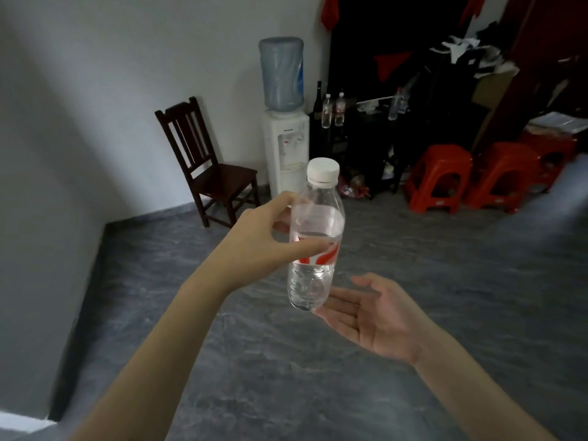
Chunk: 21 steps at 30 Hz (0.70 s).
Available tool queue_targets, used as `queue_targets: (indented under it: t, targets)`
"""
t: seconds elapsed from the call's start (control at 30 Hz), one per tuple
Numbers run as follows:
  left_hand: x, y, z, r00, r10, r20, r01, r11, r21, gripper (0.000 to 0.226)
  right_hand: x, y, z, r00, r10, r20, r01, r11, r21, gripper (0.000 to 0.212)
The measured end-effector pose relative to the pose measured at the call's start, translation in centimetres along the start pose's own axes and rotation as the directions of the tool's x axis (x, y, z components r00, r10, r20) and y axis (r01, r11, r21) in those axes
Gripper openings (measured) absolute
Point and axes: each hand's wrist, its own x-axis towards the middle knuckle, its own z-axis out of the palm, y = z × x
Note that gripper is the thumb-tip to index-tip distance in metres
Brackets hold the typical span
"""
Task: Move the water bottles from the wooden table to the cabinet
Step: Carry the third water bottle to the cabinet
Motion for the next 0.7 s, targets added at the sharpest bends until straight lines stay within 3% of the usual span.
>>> queue_targets:
  t: [0.37, 0.7]
  targets:
    - [9.3, -0.3, 3.2, 0.998, -0.018, 0.054, 0.017, 0.999, 0.027, 0.054, 1.4, -7.5, -4.8, 1.0, -0.017, -0.02, 0.018, 0.998, 0.054, 0.052]
    - [20.0, -4.4, 2.0, 0.992, 0.001, 0.129, 0.0, 1.0, -0.008, 0.06, 8.9, -15.4, -5.8, 0.997, -0.021, -0.079, 0.025, 0.999, 0.045, 0.051]
